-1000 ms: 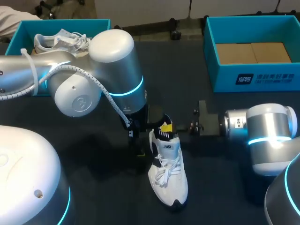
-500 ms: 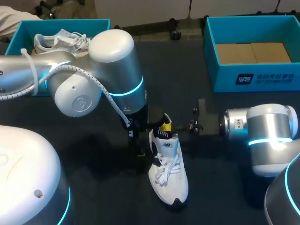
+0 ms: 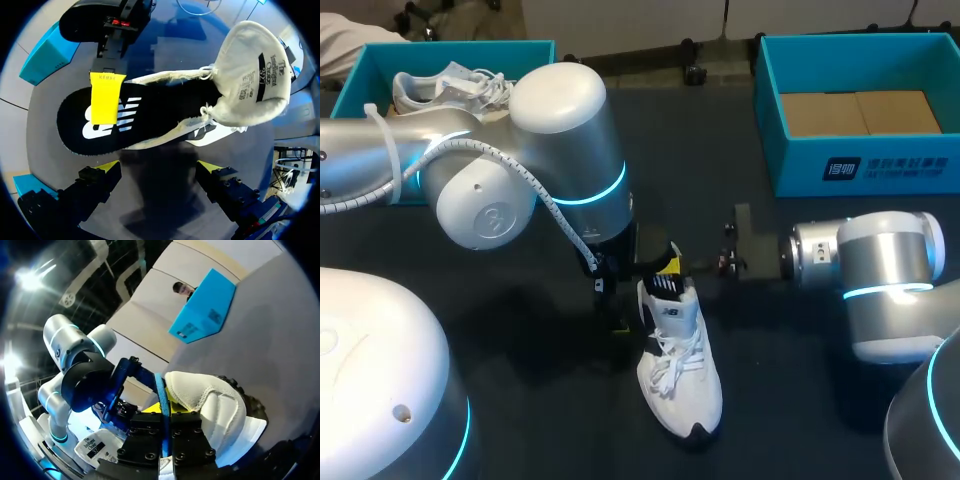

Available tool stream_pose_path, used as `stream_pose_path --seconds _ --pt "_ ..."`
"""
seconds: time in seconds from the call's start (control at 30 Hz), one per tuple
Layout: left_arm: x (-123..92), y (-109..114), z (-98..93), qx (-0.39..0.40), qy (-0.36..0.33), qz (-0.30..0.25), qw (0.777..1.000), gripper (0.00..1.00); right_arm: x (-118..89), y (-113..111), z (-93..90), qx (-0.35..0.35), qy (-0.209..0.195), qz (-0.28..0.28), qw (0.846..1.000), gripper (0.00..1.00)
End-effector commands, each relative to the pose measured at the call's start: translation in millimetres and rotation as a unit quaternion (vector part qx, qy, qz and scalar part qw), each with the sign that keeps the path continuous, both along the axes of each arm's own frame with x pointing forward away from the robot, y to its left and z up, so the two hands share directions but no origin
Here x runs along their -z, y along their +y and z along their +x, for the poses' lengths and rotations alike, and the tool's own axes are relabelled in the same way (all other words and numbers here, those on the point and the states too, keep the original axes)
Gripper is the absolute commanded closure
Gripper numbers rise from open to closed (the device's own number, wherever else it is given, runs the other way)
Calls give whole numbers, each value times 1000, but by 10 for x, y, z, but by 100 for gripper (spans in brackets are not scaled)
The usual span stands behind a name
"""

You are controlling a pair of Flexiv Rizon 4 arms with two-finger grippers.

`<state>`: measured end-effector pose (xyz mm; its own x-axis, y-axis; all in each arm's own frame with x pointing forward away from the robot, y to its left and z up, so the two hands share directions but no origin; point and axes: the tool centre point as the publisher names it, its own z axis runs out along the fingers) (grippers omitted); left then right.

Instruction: Take the shoe out of the shoebox, open the shoe tongue, remove and reinsert the insole, then place the shoe into the shoebox

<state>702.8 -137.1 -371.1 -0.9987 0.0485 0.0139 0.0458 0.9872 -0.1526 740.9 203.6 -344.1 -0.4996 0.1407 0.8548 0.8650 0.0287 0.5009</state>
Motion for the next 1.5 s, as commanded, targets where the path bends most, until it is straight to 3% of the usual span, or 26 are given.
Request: stream_pose_path --seconds 0.03,0.33,0.77,0.8,0.83,0.9,0.97,1.3,1.33,1.37,1.4,1.5 --pt "0 10 -11 0 -2 0 1000 0 66 -24 -81 9 7 -3 1000 100" --pt "0 10 -11 0 -2 0 1000 0 101 -85 -230 39 14 -14 999 100" --pt "0 10 -11 0 -2 0 1000 0 118 -27 -289 51 19 -30 998 100" --pt "0 10 -11 0 -2 0 1000 0 43 -24 -257 46 6 -32 998 60" --pt "0 10 -11 0 -2 0 1000 0 14 -21 -237 43 4 -33 999 56" --pt "0 10 -11 0 -2 0 1000 0 -18 -20 -200 35 -3 -29 999 58" --pt "0 10 -11 0 -2 0 1000 0 -44 -11 -144 31 -3 -30 999 73" --pt "0 10 -11 0 -2 0 1000 0 -4 18 -35 4 7 -23 1000 68" --pt "0 10 -11 0 -2 0 1000 0 2 15 -35 4 8 -23 1000 75" --pt "0 10 -11 0 -2 0 1000 0 8 13 -36 3 10 -23 1000 92" --pt "0 10 -11 0 -2 0 1000 0 12 13 -37 3 13 -24 1000 100" --pt "0 10 -11 0 -2 0 1000 0 32 -4 -36 11 27 -32 999 100"
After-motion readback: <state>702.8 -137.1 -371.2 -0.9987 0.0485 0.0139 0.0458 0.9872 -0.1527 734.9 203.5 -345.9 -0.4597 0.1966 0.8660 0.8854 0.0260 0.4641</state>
